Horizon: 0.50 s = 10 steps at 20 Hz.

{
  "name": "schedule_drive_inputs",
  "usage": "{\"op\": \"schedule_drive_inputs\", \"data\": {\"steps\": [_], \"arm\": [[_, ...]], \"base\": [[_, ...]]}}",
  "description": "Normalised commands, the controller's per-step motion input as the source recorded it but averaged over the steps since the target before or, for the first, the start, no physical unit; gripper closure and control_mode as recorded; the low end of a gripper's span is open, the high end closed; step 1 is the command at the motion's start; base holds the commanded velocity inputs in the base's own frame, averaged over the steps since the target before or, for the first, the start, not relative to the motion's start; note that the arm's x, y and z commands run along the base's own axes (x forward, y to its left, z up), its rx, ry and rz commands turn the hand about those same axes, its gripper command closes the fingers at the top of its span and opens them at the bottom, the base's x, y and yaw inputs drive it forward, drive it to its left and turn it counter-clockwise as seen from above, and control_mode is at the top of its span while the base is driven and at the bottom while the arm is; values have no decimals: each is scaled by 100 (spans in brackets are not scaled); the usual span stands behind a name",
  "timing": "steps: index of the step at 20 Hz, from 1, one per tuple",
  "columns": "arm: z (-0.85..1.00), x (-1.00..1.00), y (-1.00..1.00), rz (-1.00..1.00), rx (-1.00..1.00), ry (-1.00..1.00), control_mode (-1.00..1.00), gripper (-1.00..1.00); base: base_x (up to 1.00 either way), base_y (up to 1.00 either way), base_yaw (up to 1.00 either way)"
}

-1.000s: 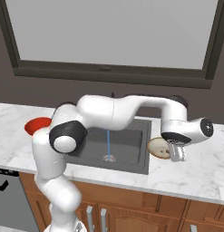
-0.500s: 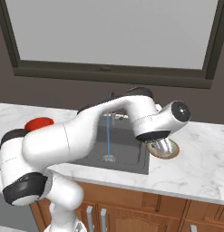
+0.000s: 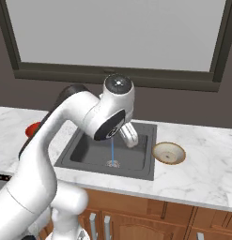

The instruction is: Rinse each bowl for a few seconds and place them down in the sink or on the counter.

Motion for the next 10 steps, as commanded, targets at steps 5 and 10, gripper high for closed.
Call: {"op": "schedule_drive_inputs", "data": {"steps": [5,10], "arm": [[54,-50,100,0,-3,8,-100,-100],[43,-39,100,0,0,9,-100,-100]], "base": [[0,0,0],[0,0,0]]}}
